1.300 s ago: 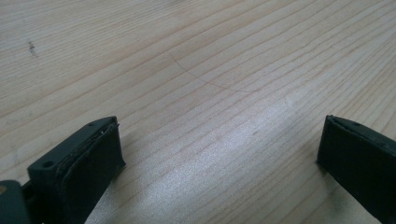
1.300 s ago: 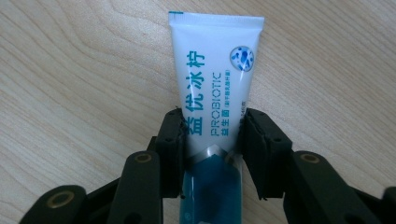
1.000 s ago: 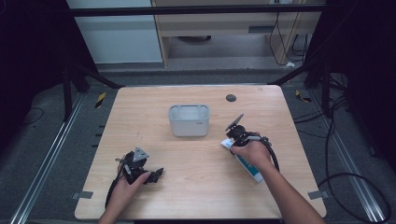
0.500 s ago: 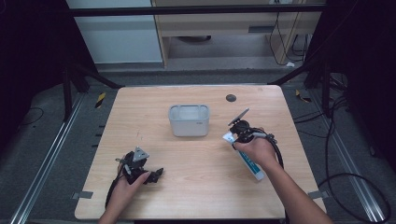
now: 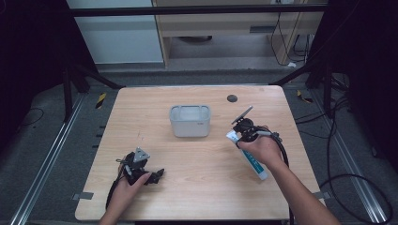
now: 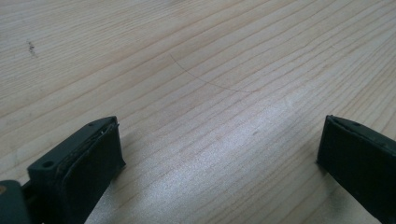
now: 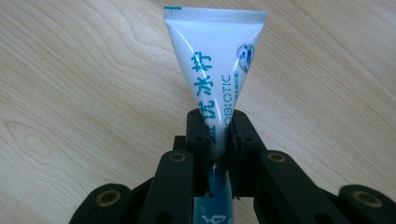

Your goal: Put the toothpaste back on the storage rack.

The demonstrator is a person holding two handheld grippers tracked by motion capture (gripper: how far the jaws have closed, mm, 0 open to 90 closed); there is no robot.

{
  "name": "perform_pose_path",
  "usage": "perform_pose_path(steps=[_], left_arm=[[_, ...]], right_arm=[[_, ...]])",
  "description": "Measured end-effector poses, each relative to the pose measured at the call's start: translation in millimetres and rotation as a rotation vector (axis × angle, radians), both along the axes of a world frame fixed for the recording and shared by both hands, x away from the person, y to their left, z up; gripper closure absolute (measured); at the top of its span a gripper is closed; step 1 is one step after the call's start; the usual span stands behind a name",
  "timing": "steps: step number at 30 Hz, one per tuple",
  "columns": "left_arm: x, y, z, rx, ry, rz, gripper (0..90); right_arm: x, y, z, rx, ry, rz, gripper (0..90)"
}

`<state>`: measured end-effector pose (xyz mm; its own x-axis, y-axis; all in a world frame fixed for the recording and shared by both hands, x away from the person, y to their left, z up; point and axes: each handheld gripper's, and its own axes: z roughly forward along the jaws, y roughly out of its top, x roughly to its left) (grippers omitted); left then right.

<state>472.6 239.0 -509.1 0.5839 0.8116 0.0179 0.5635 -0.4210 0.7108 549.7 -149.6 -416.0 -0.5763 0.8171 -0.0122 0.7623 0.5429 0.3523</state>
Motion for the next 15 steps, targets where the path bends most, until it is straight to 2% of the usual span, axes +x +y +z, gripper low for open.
perform_pose_path(steps=[4,6,8,15], left_arm=[[-0.1,-0.3,-0.2,-0.003,-0.001,0.003,0.0],[0.0,-0.2,-0.2,-0.003,-0.001,0.002,0.0],[0.0,-0.2,-0.2,-0.003,-0.001,0.002,0.0],[0.0,-0.2,-0.2,-0.003,-0.001,0.002,0.0]], right_arm=[[0.3,-0.3,6.5,0.001,-0.011,0.004,80.4],[0.5,0.4,15.0,0.007,-0.035,0.002,80.4],[0.7,0.4,17.1,0.011,-0.041,-0.001,80.4],[2.2,-0.1,35.7,0.070,-0.113,-0.015,80.3]])
